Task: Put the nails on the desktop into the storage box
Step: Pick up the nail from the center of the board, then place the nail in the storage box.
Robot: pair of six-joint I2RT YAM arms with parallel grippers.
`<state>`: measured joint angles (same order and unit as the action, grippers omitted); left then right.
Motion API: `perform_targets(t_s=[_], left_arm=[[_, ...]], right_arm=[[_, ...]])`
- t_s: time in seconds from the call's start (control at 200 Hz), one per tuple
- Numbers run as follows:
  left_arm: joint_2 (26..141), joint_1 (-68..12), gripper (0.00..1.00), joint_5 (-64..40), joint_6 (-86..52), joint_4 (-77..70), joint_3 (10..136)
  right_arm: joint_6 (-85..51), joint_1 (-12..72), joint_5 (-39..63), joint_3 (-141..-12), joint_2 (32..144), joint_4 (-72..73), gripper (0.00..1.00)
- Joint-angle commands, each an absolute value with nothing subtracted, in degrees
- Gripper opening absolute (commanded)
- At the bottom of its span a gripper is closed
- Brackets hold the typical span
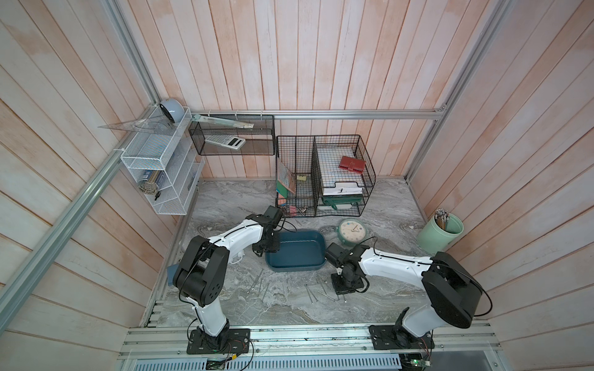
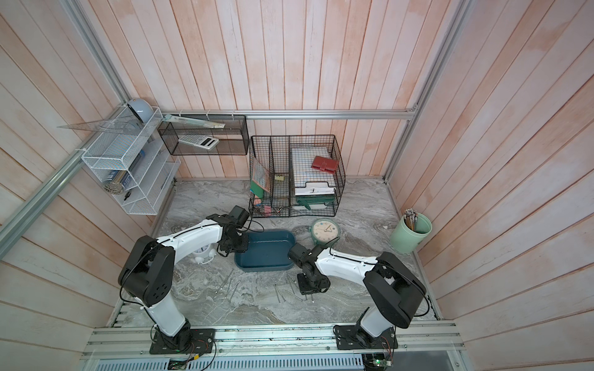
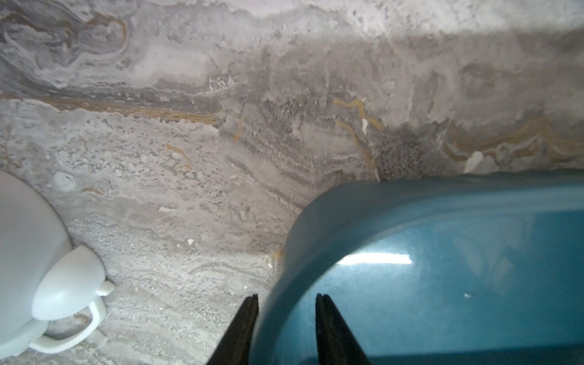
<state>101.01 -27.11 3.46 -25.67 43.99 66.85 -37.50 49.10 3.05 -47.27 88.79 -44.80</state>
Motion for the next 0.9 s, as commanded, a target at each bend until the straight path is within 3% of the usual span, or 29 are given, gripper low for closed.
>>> perform_targets(t_s=[0.0,0.39,0.5,0.645,0.895], left_arm=[[101.5,-27.1,0.35,4.2,-25.0,43.6,68.0],[101.6,-27.2,0.35,3.5,-24.9,43.1,67.6],[101.6,-27.1,0.35,3.3,-25.0,42.5,67.5],[102.0,-27.1,0.34,2.7,-25.2,42.1,67.6],[102.2,-27.0,0.34,2.5,-25.0,42.3,67.9]], right_arm=[[-37.5,49.3,-1.4,-46.5,86.6,-51.2,0.00],[-33.9,49.2,-2.5,-66.5,77.1,-64.9,0.00],[-33.9,49.0,-3.7,-71.4,79.8,-58.0,0.00],[-33.5,46.5,6.3,-72.5,85.4,-46.7,0.00],[-29.7,45.0,13.4,-80.6,99.9,-48.8,0.00]])
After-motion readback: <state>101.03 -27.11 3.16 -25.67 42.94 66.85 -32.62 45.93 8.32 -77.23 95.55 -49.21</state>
